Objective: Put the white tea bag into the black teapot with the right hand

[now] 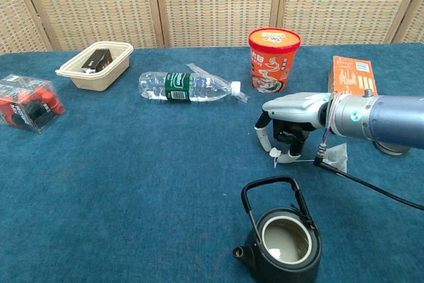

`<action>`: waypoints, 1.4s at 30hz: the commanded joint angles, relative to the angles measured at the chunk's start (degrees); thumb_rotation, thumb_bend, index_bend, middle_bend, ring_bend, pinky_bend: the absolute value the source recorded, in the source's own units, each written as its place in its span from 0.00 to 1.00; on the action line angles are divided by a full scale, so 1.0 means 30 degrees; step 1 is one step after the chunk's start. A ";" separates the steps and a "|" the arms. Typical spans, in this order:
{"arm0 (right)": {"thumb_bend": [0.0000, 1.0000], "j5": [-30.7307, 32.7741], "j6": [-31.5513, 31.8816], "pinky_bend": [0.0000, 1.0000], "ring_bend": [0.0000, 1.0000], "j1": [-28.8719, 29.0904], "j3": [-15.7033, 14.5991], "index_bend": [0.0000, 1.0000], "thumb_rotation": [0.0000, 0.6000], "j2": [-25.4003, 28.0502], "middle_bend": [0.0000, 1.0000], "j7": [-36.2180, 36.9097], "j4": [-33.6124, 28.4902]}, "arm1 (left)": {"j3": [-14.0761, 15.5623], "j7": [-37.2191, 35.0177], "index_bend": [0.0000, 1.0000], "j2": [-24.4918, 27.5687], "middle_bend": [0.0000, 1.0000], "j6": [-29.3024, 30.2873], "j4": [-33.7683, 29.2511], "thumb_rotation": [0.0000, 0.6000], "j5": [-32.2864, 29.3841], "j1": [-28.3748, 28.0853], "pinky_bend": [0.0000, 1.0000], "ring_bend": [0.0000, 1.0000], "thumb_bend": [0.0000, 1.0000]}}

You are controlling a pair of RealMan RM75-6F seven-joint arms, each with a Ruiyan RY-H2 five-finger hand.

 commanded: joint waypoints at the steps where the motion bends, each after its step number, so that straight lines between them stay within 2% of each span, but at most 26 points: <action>1: 0.41 0.0007 -0.0012 1.00 0.97 0.0000 0.0022 0.57 1.00 -0.0036 0.95 0.0015 0.0054 | 0.0006 -0.0017 0.03 -0.0005 0.00 -0.0004 0.0015 1.00 -0.0005 0.0007 0.00 0.00 0.37; 16: 0.43 0.0037 -0.0158 1.00 0.97 0.0054 0.0167 0.59 1.00 -0.0295 0.95 0.0042 0.0536 | 0.0021 -0.0119 0.03 -0.0034 0.00 -0.0032 0.0140 1.00 -0.0050 0.0039 0.00 0.00 0.37; 35: 0.54 -0.0084 -0.0236 1.00 0.98 0.0015 0.0211 0.61 1.00 -0.0534 0.96 0.0193 0.0969 | 0.0025 -0.0057 0.03 -0.0007 0.00 -0.0123 0.0089 1.00 -0.0087 0.0014 0.00 0.00 0.37; 42: 0.55 -0.0144 -0.0275 1.00 0.98 0.0030 0.0243 0.61 1.00 -0.0687 0.96 0.0255 0.1185 | 0.0037 -0.0097 0.03 0.0015 0.00 -0.0113 0.0108 1.00 -0.0122 0.0049 0.00 0.00 0.37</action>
